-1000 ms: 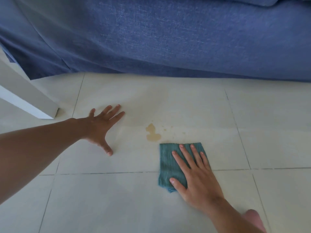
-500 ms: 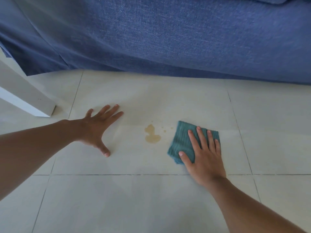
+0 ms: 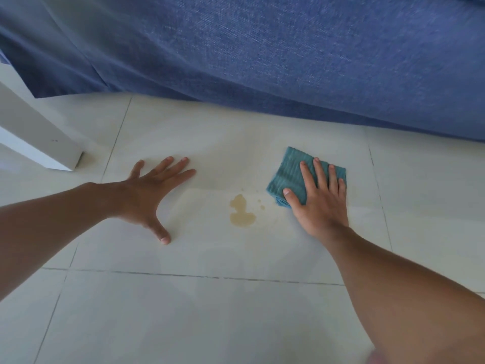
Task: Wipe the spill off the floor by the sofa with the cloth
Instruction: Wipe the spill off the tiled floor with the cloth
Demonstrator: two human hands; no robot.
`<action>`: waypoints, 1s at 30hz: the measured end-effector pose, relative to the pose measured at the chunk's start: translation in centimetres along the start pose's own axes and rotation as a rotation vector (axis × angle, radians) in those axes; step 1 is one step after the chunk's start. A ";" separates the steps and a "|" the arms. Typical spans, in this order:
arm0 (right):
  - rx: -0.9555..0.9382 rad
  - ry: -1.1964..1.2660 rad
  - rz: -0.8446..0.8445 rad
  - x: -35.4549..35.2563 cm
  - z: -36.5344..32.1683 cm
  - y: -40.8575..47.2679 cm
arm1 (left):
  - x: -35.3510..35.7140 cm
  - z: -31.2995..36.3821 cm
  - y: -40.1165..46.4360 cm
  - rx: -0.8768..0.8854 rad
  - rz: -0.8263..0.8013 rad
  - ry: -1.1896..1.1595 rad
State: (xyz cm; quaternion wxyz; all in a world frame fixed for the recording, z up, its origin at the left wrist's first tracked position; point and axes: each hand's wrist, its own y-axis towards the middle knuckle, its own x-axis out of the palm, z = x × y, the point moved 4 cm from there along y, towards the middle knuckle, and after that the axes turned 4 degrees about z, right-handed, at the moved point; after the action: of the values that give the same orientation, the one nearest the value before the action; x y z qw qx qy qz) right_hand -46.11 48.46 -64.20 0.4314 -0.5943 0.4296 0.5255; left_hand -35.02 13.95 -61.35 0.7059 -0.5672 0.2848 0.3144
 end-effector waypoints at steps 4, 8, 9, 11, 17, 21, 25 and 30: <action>0.003 -0.021 -0.011 0.2 -0.2 0.2 | 0.2 -0.2 -0.1 0.011 0.012 -0.023; 0.000 -0.019 -0.035 0.2 -1.8 1.0 | 0.2 -0.1 -0.1 0.008 0.032 -0.006; -0.015 -0.016 -0.037 0.2 -2.6 1.1 | 0.2 -0.1 -0.1 0.008 0.038 0.001; -0.051 -0.010 -0.038 0.2 -4.2 1.5 | 0.3 -0.2 -0.3 0.008 0.061 0.013; -0.157 0.014 -0.056 0.4 -10.3 3.0 | 0.8 -0.7 -0.6 -0.004 0.128 0.009; -0.231 0.027 -0.071 0.7 -14.5 3.6 | 1.2 -1.0 -0.8 -0.021 0.164 -0.005; -0.272 0.046 -0.089 1.0 -17.5 4.1 | 1.2 -1.1 -0.9 -0.025 0.192 -0.003; -0.277 0.060 -0.092 1.2 -18.6 4.3 | 1.5 -1.5 -1.5 -0.057 0.224 -0.016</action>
State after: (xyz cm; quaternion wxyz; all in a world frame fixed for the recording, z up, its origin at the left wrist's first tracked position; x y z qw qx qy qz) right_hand -45.47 29.29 -64.29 0.3561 -0.6826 0.3381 0.5412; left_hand -32.98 12.39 -61.84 0.6523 -0.5491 0.3318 0.4036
